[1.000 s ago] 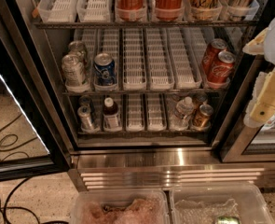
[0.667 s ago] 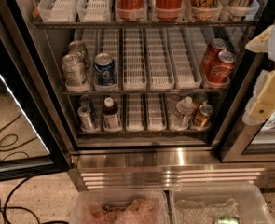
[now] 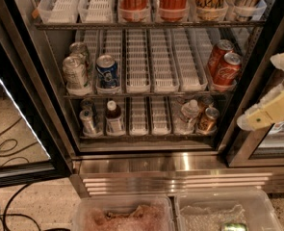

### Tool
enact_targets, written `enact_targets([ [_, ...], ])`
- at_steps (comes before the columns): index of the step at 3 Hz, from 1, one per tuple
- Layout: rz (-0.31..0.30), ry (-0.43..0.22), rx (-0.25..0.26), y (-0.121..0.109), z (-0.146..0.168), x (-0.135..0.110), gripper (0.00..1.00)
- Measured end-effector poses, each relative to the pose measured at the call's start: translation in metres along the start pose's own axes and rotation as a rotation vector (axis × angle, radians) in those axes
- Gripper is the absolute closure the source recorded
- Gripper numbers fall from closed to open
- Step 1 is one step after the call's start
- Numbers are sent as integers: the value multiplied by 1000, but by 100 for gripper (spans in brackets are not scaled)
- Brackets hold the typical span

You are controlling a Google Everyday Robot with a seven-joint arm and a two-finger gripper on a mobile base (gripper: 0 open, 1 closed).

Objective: Pick redbull can from top shelf of fridge

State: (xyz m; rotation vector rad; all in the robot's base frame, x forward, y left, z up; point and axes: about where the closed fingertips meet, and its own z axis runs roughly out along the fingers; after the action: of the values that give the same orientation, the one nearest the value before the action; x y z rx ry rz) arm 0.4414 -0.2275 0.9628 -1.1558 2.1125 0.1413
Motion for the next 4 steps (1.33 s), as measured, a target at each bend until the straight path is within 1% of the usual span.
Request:
enact_targets([
  [1,-25,-161,113,-22,-5,-26,0],
  [2,-32,-199,181,-38,-11,-38,0],
  [3,-26,-209,182,-35,-10,-38,0],
  [4,15,-267,198,-31,3,-40,0],
])
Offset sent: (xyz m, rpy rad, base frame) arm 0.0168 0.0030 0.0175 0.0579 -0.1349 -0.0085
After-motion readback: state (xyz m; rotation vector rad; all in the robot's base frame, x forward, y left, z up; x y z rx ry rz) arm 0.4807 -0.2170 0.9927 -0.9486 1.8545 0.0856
